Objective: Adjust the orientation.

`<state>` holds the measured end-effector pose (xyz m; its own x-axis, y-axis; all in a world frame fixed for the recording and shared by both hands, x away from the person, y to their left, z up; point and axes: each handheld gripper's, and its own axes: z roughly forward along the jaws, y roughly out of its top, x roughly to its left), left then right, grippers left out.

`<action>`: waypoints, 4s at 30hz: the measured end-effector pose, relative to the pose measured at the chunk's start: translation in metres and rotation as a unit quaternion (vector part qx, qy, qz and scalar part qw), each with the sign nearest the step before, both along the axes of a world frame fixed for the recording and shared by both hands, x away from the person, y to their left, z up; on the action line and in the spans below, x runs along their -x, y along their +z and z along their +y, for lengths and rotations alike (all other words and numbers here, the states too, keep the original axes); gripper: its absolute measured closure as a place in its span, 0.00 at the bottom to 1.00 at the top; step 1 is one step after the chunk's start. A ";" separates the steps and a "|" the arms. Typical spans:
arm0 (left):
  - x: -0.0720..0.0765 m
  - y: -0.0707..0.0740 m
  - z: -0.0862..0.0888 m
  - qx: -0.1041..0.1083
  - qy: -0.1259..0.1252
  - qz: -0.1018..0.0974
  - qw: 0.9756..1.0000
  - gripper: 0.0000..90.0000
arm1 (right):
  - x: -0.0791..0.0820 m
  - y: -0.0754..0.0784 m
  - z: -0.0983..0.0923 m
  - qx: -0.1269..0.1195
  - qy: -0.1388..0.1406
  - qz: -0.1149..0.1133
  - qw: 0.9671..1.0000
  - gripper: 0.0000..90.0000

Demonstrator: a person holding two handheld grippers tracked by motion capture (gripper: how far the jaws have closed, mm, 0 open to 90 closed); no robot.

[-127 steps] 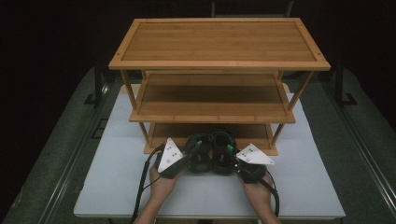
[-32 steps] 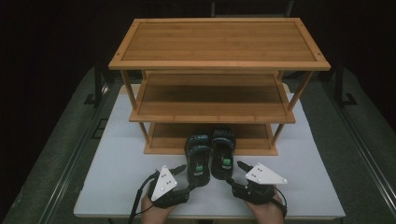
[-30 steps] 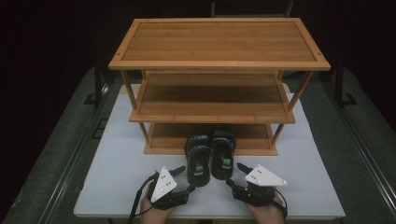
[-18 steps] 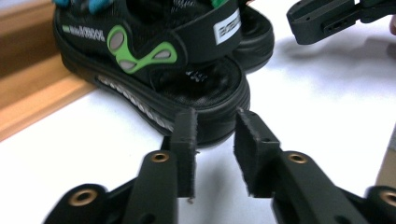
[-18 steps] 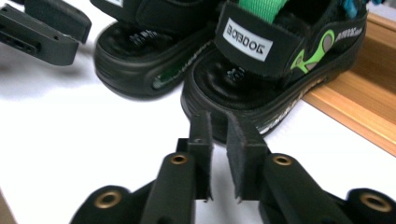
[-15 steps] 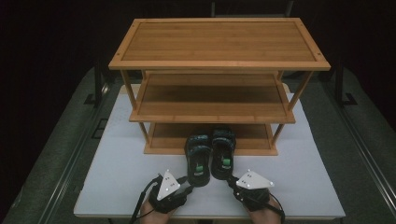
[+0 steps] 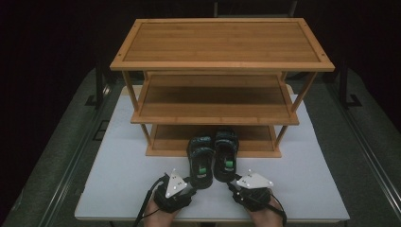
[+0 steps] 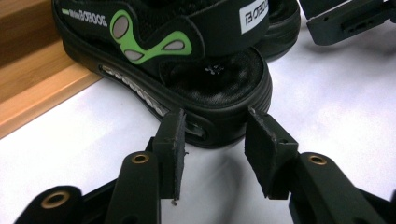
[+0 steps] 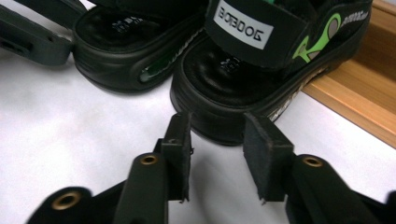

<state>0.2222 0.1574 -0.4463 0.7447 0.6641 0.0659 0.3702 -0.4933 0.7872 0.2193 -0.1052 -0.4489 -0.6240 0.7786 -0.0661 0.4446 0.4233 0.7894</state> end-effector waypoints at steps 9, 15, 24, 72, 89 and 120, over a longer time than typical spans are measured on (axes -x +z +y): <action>-0.008 0.003 -0.003 0.003 0.001 -0.002 1.000 0.66 | -0.006 -0.002 0.001 0.003 -0.008 0.004 1.000 0.59; -0.011 0.010 -0.001 0.011 0.011 -0.015 1.000 0.67 | -0.008 0.001 0.003 -0.002 -0.013 -0.004 1.000 0.62; -0.025 0.019 0.005 0.013 0.022 -0.022 0.999 0.69 | -0.013 0.011 0.008 -0.015 -0.009 -0.015 1.000 0.64; -0.076 0.010 -0.017 0.022 0.069 -0.032 0.997 0.75 | -0.059 0.009 0.003 -0.044 -0.070 -0.021 0.996 0.72; -0.086 0.006 -0.020 0.033 0.076 -0.029 0.996 0.75 | -0.070 0.006 0.001 -0.051 -0.090 -0.023 0.994 0.72; -0.066 0.022 -0.001 0.058 0.046 -0.011 0.997 0.63 | -0.049 0.016 -0.027 -0.074 -0.049 0.013 0.996 0.53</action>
<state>0.2882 0.1562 -0.4245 0.6791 0.7340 0.0002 0.3919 -0.3628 0.8454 0.2681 -0.1319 -0.4327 -0.5437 0.8365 0.0685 0.4987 0.2563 0.8280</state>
